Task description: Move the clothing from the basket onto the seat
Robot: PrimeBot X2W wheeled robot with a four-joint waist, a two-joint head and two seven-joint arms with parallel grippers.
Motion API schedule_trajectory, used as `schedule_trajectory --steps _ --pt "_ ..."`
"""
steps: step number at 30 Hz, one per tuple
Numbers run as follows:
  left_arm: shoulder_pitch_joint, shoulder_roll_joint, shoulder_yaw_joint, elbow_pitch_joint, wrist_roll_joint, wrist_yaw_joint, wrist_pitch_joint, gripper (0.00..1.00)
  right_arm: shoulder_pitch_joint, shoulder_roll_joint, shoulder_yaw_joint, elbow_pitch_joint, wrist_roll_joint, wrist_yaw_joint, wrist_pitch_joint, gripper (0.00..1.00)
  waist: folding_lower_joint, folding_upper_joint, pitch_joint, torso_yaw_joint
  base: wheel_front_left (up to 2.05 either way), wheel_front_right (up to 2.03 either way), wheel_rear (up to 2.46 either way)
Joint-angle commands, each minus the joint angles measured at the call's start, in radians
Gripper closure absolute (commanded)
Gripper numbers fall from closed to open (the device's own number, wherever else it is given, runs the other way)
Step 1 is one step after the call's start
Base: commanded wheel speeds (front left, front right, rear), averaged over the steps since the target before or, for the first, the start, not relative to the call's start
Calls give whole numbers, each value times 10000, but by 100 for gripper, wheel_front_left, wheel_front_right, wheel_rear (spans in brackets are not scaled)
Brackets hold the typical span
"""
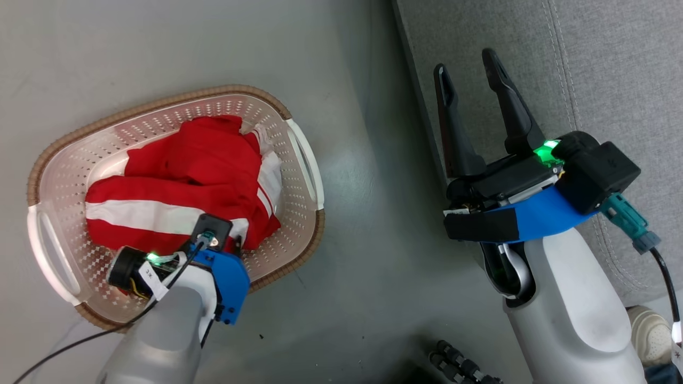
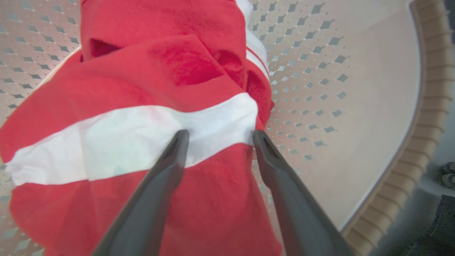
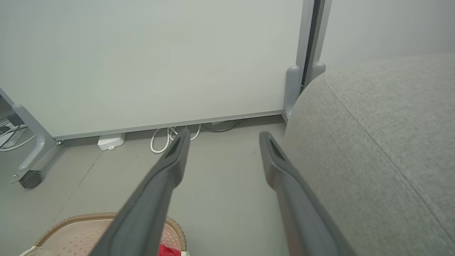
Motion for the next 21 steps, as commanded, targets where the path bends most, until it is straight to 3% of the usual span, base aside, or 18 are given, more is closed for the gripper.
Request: schedule_trajectory --steps 1,5,10,11,12,21 --pt "-205 141 -33 81 69 251 30 0 -166 -5 42 -58 44 -1 -43 0 -2 0 75 -72 0 0 0" --pt "-339 269 -134 405 215 940 358 0 -173 -5 133 -134 194 -1 -45 0 -2 0 144 -138 0 0 0" --pt "-506 375 -270 675 260 1105 1169 0 -160 -5 234 -158 313 -1 -47 0 -2 0 162 -210 0 0 0" --pt "-540 387 -279 694 238 1092 1244 15 -163 -7 247 -160 345 -1 -48 0 -2 0 163 -226 0 0 0" --pt "-567 404 -290 714 222 1064 1279 100 -167 -7 260 -156 371 -1 -48 0 -2 0 159 -241 0 0 0" --pt "-458 441 -160 827 -163 802 1281 100 -143 -5 360 -18 299 1 -49 0 -2 0 -110 -294 0 0 0"
